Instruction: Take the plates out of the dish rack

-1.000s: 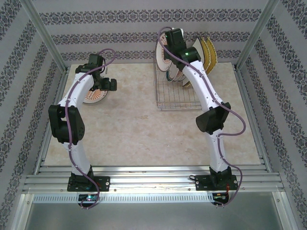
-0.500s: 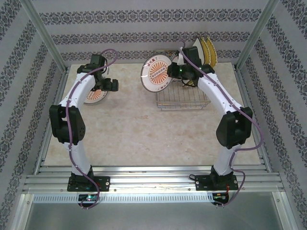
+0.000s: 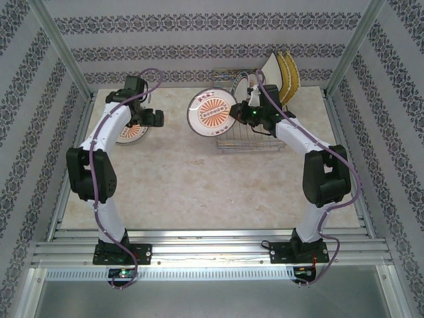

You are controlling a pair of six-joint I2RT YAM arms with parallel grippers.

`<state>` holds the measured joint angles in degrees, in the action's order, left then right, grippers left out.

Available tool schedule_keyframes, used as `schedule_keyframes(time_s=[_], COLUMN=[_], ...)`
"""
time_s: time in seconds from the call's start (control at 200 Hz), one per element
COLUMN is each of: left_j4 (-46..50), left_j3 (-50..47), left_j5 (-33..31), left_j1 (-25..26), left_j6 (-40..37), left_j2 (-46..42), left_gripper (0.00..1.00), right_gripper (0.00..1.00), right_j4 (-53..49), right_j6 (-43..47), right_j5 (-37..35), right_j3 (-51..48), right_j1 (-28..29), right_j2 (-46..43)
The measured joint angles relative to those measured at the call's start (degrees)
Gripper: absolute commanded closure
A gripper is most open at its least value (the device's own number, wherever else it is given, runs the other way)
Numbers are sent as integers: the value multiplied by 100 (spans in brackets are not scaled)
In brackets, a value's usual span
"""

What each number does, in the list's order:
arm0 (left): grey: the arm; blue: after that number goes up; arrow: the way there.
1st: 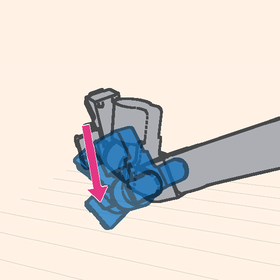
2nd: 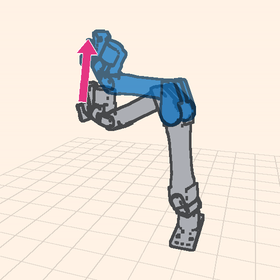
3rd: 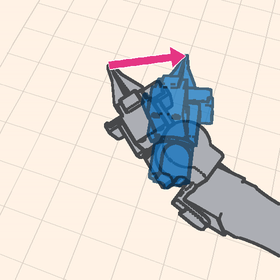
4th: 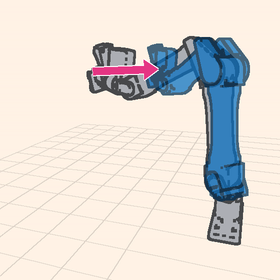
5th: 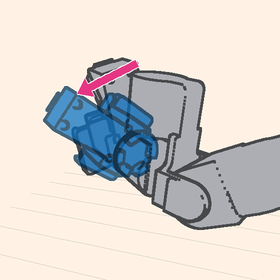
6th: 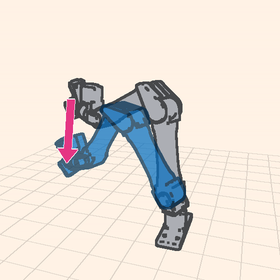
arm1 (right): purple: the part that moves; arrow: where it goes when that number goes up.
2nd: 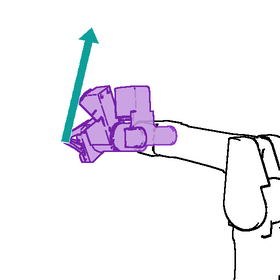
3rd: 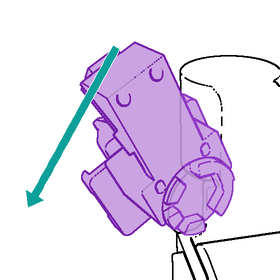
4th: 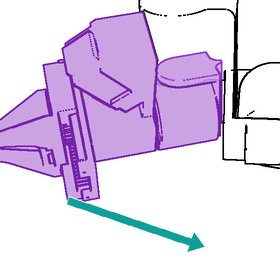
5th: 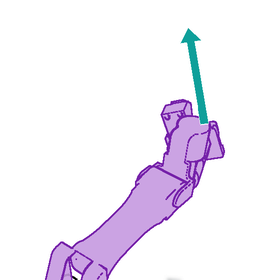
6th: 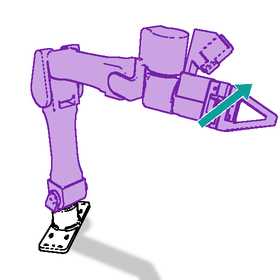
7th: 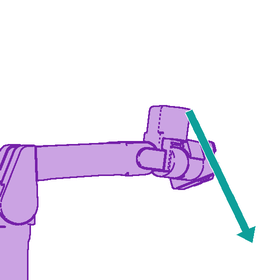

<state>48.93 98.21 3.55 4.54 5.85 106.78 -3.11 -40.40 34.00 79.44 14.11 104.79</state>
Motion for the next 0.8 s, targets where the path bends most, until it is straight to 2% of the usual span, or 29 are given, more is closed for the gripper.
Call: schedule_keyframes(time_s=[0.11, 0.24, 0.475, 0.67, 0.754, 0.799], left_j4=[-503, -1473, -3064, -3762, -4030, -4192], left_j3=[-573, -1185, -1718, -1941, -2013, -2035], left_j5=[562, 1663, 3222, 3775, 3958, 4044], left_j1=[-4, -15, -15, -15, -15, -15], left_j6=[129, 544, 1434, 1945, 2131, 2245], left_j2=[-590, -1215, -1161, -876, -859, -841], left_gripper=[0, 0, 0, 2, 7, 14], right_gripper=[100, 100, 100, 100, 100, 100], right_j4=[122, 343, 863, 1294, 1401, 1473], right_j6=[-42, -138, -452, -772, -881, -922], right_j5=[48, 186, 511, 776, 846, 881], right_j3=[-13, -13, -4, 0, 0, 0], right_j1=[0, 11, 201, 352, 407, 426], right_j2=[0, 0, 79, 267, 286, 291])
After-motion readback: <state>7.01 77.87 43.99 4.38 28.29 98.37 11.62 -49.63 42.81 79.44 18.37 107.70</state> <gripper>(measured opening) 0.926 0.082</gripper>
